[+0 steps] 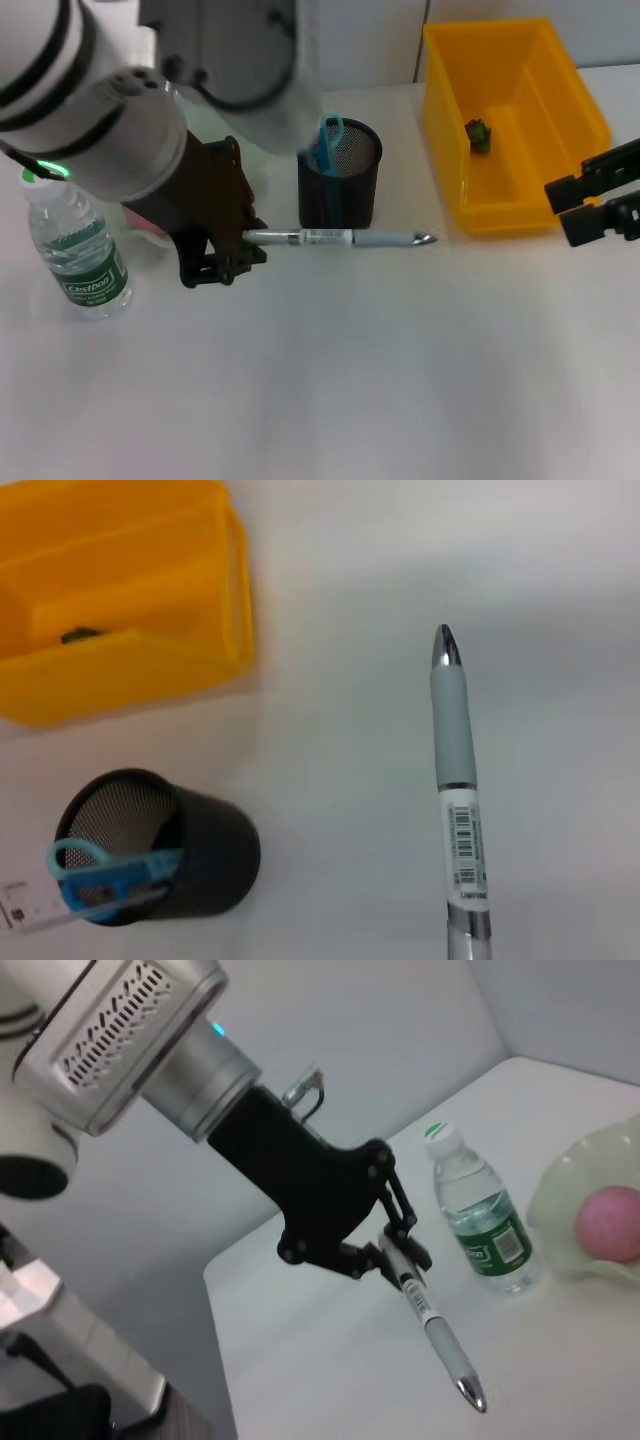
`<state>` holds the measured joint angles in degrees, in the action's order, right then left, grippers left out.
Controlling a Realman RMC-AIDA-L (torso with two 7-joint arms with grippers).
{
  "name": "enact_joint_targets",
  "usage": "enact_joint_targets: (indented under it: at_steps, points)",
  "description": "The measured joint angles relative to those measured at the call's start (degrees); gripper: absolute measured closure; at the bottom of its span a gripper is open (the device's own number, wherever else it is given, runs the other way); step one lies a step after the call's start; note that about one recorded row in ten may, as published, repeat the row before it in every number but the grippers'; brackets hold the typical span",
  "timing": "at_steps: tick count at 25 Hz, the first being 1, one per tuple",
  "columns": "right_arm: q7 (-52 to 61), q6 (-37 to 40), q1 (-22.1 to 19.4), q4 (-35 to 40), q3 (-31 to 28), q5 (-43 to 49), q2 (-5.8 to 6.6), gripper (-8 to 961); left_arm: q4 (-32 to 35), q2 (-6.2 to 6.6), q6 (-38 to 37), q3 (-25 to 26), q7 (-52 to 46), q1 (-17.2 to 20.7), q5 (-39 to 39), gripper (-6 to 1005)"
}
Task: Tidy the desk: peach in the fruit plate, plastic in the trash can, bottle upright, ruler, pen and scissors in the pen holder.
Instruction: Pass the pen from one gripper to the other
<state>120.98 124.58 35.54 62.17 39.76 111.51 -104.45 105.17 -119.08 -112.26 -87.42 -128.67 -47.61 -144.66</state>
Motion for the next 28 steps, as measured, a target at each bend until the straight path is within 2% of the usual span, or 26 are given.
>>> enact_joint_targets:
  at_steps: [1, 2, 3, 5, 8, 19, 28]
  points:
    - [-0.6, 0.0, 0.0, 0.1, 0.3, 0.1, -0.16, 412, 0.0, 0.0, 0.0, 0.0, 0.0, 0.0, 0.0, 844]
    - [-1.2, 0.0, 0.0, 0.2, 0.4, 0.3, -0.28, 412, 1.1, -0.01, -1.2, -2.2, -0.6, -1.1, -2.0, 843]
    - [-2.2, 0.0, 0.1, 0.3, 0.5, 0.8, -0.48, 412, 2.8, -0.03, -2.3, -8.2, -2.0, -2.7, -7.6, 843]
    - [-2.7, -0.1, 0.2, 0.3, 0.5, 1.2, -0.57, 412, 3.1, -0.04, -2.3, -9.2, -2.2, -2.8, -8.5, 843]
    - [-3.6, -0.2, 0.8, 0.4, 0.7, 3.3, -1.09, 412, 4.3, -0.1, -2.1, -14.4, -3.7, -3.7, -14.5, 842]
    - [-3.7, 0.0, 1.0, 0.7, 1.3, 3.7, -1.36, 413, 4.8, -0.1, -0.1, -16.1, -4.1, -3.7, -18.2, 840]
    - [-3.3, -1.0, 2.1, 1.2, 1.2, 4.3, -1.0, 413, 7.5, -0.1, 8.0, -20.3, -2.6, -0.7, -21.0, 839]
